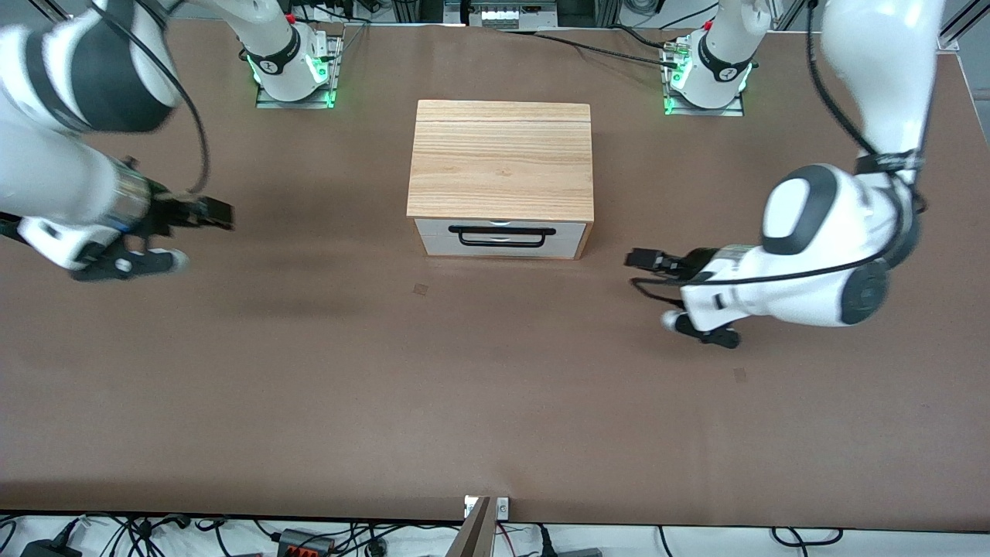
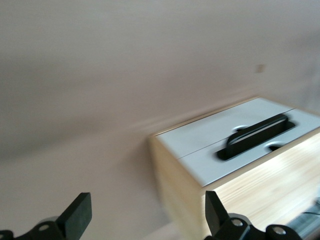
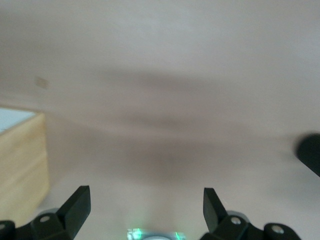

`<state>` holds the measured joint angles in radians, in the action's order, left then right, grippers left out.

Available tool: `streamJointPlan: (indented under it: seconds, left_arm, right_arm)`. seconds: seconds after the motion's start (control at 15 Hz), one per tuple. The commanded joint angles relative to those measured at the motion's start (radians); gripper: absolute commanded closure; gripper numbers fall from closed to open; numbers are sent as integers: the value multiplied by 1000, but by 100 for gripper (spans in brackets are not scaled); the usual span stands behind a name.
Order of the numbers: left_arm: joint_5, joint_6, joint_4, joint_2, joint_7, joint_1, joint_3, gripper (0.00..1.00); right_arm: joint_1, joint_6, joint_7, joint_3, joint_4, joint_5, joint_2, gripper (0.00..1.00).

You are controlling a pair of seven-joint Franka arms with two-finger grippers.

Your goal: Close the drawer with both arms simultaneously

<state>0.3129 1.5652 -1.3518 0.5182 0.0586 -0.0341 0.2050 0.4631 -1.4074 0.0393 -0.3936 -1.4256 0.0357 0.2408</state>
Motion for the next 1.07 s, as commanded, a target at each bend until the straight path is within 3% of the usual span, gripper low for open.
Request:
streamJointPlan:
  seconds: [0.0,0.13,0.27,0.4,0.47,0.67,0.73,0.8,1.0]
  left_arm:
    - [-119,-24,-13,-88,21,13,11,0]
    - [-136,-24,-13,-116,17,14,-6,0]
    - [-173,-54,-15,-156,10,40,-13,0]
    - [-186,-134,-15,-231,-34,62,-18,0]
    - [-221,-158,-15,-257,-90,63,-19,0]
    - [-337,-217,-23,-314,-194,63,-9,0]
    - [-350,-217,-23,-314,-194,60,-4,0]
    - [-341,-208,-23,-314,-195,60,-3,0]
    - [-333,-182,-38,-326,-195,63,-4,0]
  right_arm:
    - [-12,134,4,-27,135,-28,18,0]
    - [-64,136,-1,-2,160,-25,0,0]
    - [-182,140,-1,111,139,-31,-29,0]
    - [-343,98,-3,261,61,-34,-63,0]
    - [-404,28,-3,310,-9,-37,-87,0]
    - [-513,-302,-13,410,-362,-37,-292,0]
    - [-574,-330,-15,462,-407,-37,-320,0]
    - [-610,-320,-6,495,-389,-37,-322,0]
    - [-606,-277,-9,490,-329,-57,-333,0]
